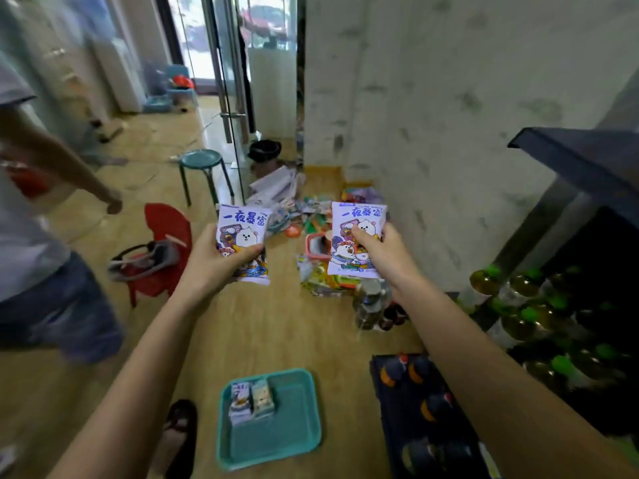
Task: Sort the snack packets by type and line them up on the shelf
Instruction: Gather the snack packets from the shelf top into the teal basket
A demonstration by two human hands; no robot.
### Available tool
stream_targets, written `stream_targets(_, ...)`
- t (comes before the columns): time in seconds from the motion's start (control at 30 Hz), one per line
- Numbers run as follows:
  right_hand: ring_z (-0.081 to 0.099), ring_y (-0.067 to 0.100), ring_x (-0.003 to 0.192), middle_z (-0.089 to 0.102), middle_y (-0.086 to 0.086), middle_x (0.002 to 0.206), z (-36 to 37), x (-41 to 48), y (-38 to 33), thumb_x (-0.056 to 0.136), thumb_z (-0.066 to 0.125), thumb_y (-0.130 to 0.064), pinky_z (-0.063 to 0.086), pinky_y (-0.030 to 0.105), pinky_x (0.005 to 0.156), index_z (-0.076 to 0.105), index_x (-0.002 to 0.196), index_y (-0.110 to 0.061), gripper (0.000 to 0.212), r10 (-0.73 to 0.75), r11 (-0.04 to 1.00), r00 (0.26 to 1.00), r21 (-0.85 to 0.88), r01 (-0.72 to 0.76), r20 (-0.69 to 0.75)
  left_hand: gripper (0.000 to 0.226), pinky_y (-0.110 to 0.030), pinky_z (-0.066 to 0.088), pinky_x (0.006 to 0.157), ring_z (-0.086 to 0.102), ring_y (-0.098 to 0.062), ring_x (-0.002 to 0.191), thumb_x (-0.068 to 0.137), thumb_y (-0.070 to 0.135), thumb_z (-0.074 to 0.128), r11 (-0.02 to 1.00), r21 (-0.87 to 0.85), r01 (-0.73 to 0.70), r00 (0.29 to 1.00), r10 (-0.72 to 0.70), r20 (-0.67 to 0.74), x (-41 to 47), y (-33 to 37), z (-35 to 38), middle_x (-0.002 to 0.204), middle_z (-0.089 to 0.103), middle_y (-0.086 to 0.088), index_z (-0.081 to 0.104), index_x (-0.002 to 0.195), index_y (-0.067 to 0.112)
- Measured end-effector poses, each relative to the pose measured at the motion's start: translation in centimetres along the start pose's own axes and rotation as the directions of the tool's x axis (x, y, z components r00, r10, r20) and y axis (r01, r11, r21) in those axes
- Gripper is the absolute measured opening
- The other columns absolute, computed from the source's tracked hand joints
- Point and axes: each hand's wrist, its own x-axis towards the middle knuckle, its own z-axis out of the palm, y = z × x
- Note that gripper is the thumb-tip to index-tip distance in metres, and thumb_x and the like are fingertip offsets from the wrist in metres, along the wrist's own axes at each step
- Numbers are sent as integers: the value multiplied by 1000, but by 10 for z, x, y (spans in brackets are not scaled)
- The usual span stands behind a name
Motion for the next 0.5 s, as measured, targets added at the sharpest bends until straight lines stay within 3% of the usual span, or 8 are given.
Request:
stream_targets(0.1, 68, 21, 90, 68, 9, 110, 49, 26, 46, 90, 60, -21, 56, 35, 78, 54, 112, -8, 27, 38, 999, 998, 5, -39, 56, 32, -14, 53, 57, 61, -11, 73, 76, 4, 74, 996, 44, 75, 997, -73, -39, 17, -58, -29, 93, 65, -6, 54, 101, 9)
stream_targets(0.23, 68, 19, 85, 69, 6, 102, 99, 54, 116, 89, 61, -19, 55, 34, 78, 57, 102, -15, 14, 74, 997, 993, -14, -73, 96, 31, -15, 51, 53, 61, 0, 61, 77, 3, 74, 978, 65, 200, 978, -195, -76, 33, -140, -47, 87, 63, -4, 50, 89, 19)
stream_targets(0.33, 69, 19, 87, 70, 5, 100, 130, 76, 190, 88, 63, -21, 56, 35, 79, 57, 101, -16, 15, 117, 992, 986, -55, -111, 121, 33, -33, 54, 61, 63, -15, 69, 77, 6, 74, 953, 56, 298, 953, -294, -70, 42, -217, -54, 92, 64, -11, 49, 98, 11)
stream_targets(0.5, 70, 20, 86, 70, 8, 99, 176, 111, 357, 87, 64, -27, 57, 42, 80, 58, 99, -13, 19, 196, 976, 970, -123, -179, 142, 37, -24, 51, 51, 64, -18, 70, 78, 13, 74, 906, 111, 408, 913, -406, -43, 49, -389, -54, 92, 66, -10, 50, 107, 8)
